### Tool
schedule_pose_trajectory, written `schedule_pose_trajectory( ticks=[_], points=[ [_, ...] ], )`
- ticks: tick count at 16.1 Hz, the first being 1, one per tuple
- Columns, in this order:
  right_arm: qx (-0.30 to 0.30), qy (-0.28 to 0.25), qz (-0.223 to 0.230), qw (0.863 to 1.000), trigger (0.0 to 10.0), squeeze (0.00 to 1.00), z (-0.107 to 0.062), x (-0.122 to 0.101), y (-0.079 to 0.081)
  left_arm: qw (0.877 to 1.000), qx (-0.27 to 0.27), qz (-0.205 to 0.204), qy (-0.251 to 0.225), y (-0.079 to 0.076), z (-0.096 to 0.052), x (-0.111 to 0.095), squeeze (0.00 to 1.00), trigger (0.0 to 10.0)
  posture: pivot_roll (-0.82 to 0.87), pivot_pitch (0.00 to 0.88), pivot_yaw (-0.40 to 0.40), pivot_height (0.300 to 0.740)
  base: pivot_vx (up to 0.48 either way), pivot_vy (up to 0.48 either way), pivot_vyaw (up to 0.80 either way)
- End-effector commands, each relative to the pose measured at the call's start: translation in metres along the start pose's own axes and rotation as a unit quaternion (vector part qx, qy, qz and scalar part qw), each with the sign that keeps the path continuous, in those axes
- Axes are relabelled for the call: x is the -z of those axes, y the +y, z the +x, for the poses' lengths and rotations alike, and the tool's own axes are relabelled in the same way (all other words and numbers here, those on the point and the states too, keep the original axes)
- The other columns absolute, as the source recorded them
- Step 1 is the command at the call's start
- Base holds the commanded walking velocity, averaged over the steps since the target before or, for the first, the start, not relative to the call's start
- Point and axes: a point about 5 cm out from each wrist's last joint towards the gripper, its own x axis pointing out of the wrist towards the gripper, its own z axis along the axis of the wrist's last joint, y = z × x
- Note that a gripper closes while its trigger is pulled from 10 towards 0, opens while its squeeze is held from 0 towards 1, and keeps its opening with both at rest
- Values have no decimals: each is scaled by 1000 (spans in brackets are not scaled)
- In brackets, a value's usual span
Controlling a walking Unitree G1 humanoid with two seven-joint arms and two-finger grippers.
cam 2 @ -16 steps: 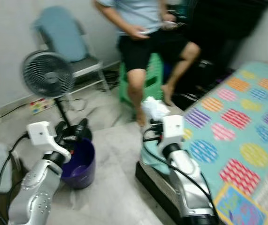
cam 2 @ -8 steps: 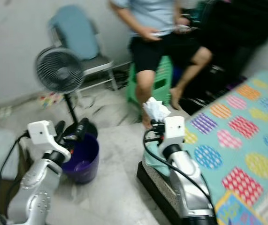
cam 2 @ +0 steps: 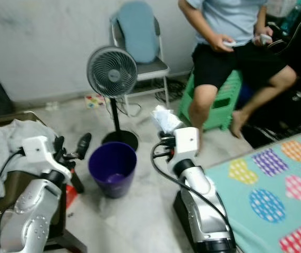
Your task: Clean up the room
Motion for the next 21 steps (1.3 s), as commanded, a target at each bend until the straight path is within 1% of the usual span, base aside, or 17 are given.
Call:
schedule_pose_trajectory(
  ticks=[1,4,15,18,21],
  points=[
    [16,3,-2,1000,10000,0,-2,1,-8,1000,23,-3,-6,-9,0,-2,0,10000,-47,0,-28,740,0,0,0],
    [17,3,-2,1000,10000,0,-3,2,-9,999,32,-5,-9,-11,0,-3,0,10000,-48,0,-27,740,85,0,0],
    [19,0,5,1000,10000,0,-1,1,-9,999,38,-5,-9,-11,1,-4,0,10000,-47,0,-26,740,337,0,0],
    [12,-2,-4,1000,10000,0,0,0,-7,999,35,-2,-8,-10,2,-4,0,10000,-47,0,-23,740,295,0,0],
    [12,-4,-2,1000,10000,0,0,0,-7,1000,24,5,-2,-8,2,-2,0,10000,-47,0,-21,740,90,0,800]
  ],
)
